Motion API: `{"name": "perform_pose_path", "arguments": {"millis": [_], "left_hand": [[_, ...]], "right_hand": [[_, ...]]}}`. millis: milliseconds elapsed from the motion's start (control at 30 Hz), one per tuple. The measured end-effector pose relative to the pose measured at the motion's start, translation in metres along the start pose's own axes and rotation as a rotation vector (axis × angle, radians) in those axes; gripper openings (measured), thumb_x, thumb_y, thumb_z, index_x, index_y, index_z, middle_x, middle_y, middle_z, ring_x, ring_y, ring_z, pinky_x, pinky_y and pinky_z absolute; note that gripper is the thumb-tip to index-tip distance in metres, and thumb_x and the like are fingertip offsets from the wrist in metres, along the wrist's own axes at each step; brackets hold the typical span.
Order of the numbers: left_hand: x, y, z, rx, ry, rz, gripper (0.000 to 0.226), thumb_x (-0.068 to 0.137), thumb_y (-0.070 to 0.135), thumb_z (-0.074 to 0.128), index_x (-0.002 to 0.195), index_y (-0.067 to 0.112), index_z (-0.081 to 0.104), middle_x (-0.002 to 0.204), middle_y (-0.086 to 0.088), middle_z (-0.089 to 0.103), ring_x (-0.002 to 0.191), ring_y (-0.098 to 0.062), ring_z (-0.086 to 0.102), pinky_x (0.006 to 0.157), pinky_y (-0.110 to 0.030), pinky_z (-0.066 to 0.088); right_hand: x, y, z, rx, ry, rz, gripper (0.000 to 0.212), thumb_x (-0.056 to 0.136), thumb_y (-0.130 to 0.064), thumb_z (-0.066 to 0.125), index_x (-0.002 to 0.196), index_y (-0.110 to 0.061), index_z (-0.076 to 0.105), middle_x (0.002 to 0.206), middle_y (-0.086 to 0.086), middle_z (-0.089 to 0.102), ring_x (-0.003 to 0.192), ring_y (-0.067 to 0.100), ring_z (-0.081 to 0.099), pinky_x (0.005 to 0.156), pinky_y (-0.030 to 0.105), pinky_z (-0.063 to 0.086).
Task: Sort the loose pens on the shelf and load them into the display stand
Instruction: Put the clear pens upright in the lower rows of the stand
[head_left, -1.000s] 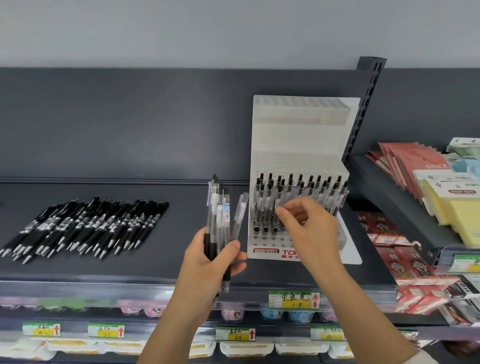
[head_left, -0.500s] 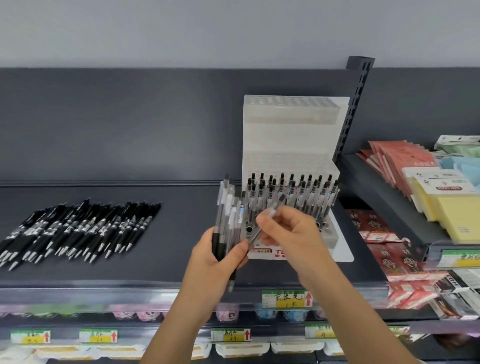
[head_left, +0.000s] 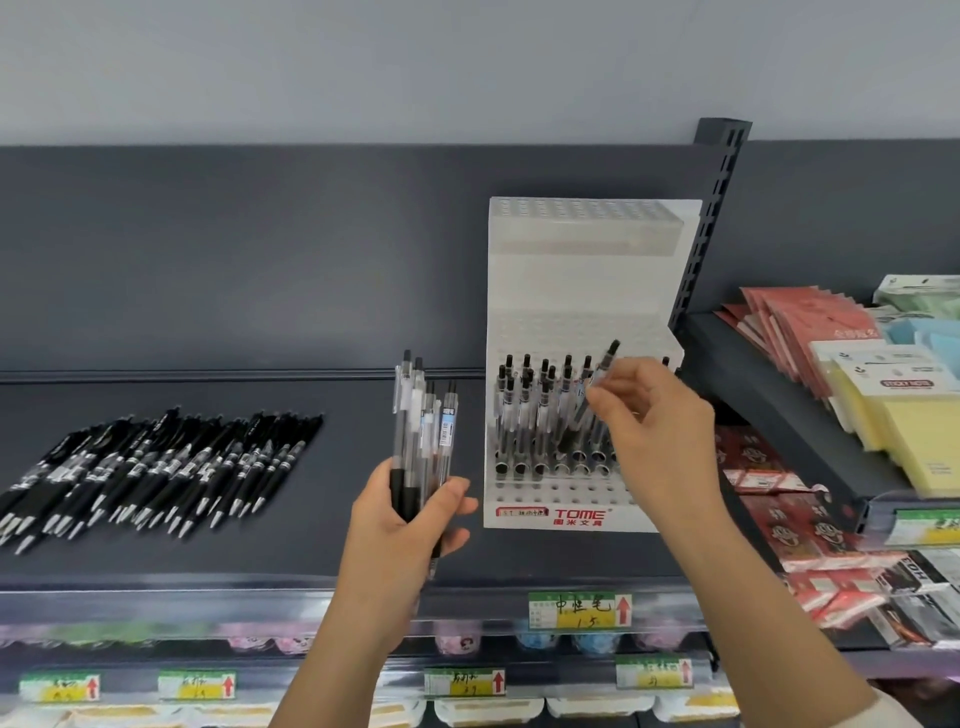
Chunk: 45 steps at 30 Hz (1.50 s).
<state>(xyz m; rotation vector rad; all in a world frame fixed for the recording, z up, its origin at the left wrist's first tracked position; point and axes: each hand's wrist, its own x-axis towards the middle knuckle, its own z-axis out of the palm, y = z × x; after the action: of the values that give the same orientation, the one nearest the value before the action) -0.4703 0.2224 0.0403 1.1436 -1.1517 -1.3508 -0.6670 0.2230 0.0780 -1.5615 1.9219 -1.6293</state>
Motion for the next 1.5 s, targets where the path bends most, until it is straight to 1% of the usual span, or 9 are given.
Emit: {"name": "perform_pose_path", "arguments": {"millis": [167, 300, 500, 633, 800, 900, 1200, 1333, 1500], "left_hand": [[0.001, 0.000, -0.001, 0.000, 0.005, -0.002, 0.017, 0.085, 0.011, 0.066, 0.101, 0.011, 0.059, 0.089, -0.004, 0.072, 0.079, -0.014, 0.071, 0.057, -0.019, 0.053], [0.000, 0.000, -0.001, 0.024, -0.017, 0.000, 0.018, 0.084, 0.012, 0.066, 0.100, 0.011, 0.059, 0.089, -0.004, 0.072, 0.080, -0.014, 0.071, 0.058, -0.019, 0.053], [0.000, 0.000, 0.002, 0.040, -0.055, 0.018, 0.018, 0.084, 0.012, 0.067, 0.100, 0.012, 0.059, 0.085, -0.001, 0.073, 0.080, -0.014, 0.071, 0.059, -0.019, 0.053], [-0.002, 0.001, 0.006, 0.063, -0.094, 0.026, 0.019, 0.083, 0.012, 0.068, 0.100, 0.016, 0.060, 0.084, 0.000, 0.073, 0.079, -0.012, 0.071, 0.059, -0.018, 0.053], [-0.005, 0.001, 0.014, 0.111, -0.193, 0.039, 0.025, 0.081, 0.010, 0.070, 0.103, 0.016, 0.060, 0.082, 0.001, 0.072, 0.076, -0.013, 0.071, 0.059, -0.020, 0.054], [-0.007, 0.001, 0.019, 0.117, -0.251, 0.045, 0.027, 0.082, 0.009, 0.068, 0.106, 0.016, 0.059, 0.085, 0.001, 0.073, 0.077, -0.016, 0.071, 0.061, -0.022, 0.055], [-0.006, 0.000, 0.018, 0.028, -0.174, 0.032, 0.017, 0.085, 0.009, 0.063, 0.101, 0.011, 0.057, 0.085, 0.000, 0.072, 0.084, -0.015, 0.072, 0.065, -0.029, 0.058], [-0.001, -0.005, 0.010, 0.065, -0.057, 0.069, 0.015, 0.085, 0.013, 0.065, 0.098, 0.015, 0.057, 0.084, -0.003, 0.071, 0.074, -0.011, 0.070, 0.059, -0.023, 0.055], [0.001, -0.006, 0.009, 0.170, -0.030, 0.151, 0.011, 0.086, 0.020, 0.065, 0.091, 0.014, 0.057, 0.057, 0.010, 0.059, 0.051, -0.002, 0.052, 0.050, -0.016, 0.046]], "right_hand": [[-0.003, 0.012, 0.013, -0.154, -0.077, 0.032, 0.015, 0.089, -0.019, 0.062, 0.104, -0.019, 0.065, 0.088, -0.013, 0.065, 0.084, 0.006, 0.062, 0.081, 0.028, 0.052], [-0.005, 0.019, 0.019, -0.225, -0.128, 0.059, 0.016, 0.089, -0.019, 0.062, 0.103, -0.014, 0.069, 0.092, -0.001, 0.071, 0.080, 0.008, 0.062, 0.078, 0.021, 0.050], [-0.008, 0.020, 0.017, -0.231, -0.092, 0.115, 0.015, 0.085, -0.029, 0.067, 0.096, -0.019, 0.068, 0.080, -0.010, 0.065, 0.076, 0.006, 0.061, 0.074, 0.026, 0.053], [-0.019, 0.008, 0.010, -0.120, -0.011, 0.093, 0.011, 0.083, -0.033, 0.068, 0.083, -0.024, 0.062, 0.072, -0.012, 0.059, 0.068, 0.004, 0.055, 0.062, 0.015, 0.043], [-0.032, -0.010, 0.019, 0.192, -0.441, 0.179, 0.004, 0.082, -0.029, 0.068, 0.085, -0.030, 0.065, 0.078, -0.012, 0.066, 0.071, -0.003, 0.060, 0.066, 0.017, 0.049], [-0.036, -0.012, 0.020, 0.412, -0.502, 0.294, 0.006, 0.087, -0.015, 0.064, 0.087, -0.018, 0.069, 0.076, -0.007, 0.068, 0.066, -0.003, 0.060, 0.061, 0.014, 0.048], [-0.022, -0.005, -0.009, 0.591, -0.127, 0.372, 0.004, 0.076, -0.009, 0.067, 0.081, -0.010, 0.067, 0.065, 0.001, 0.069, 0.061, 0.010, 0.064, 0.058, 0.017, 0.053], [-0.003, 0.002, -0.025, 0.281, 0.108, 0.135, 0.008, 0.085, -0.012, 0.065, 0.082, -0.017, 0.071, 0.063, -0.001, 0.069, 0.063, 0.010, 0.067, 0.064, 0.015, 0.055], [-0.002, 0.009, -0.016, 0.038, 0.112, 0.026, 0.011, 0.088, -0.016, 0.063, 0.081, -0.023, 0.068, 0.070, -0.003, 0.068, 0.070, 0.016, 0.066, 0.071, 0.029, 0.056]]}}
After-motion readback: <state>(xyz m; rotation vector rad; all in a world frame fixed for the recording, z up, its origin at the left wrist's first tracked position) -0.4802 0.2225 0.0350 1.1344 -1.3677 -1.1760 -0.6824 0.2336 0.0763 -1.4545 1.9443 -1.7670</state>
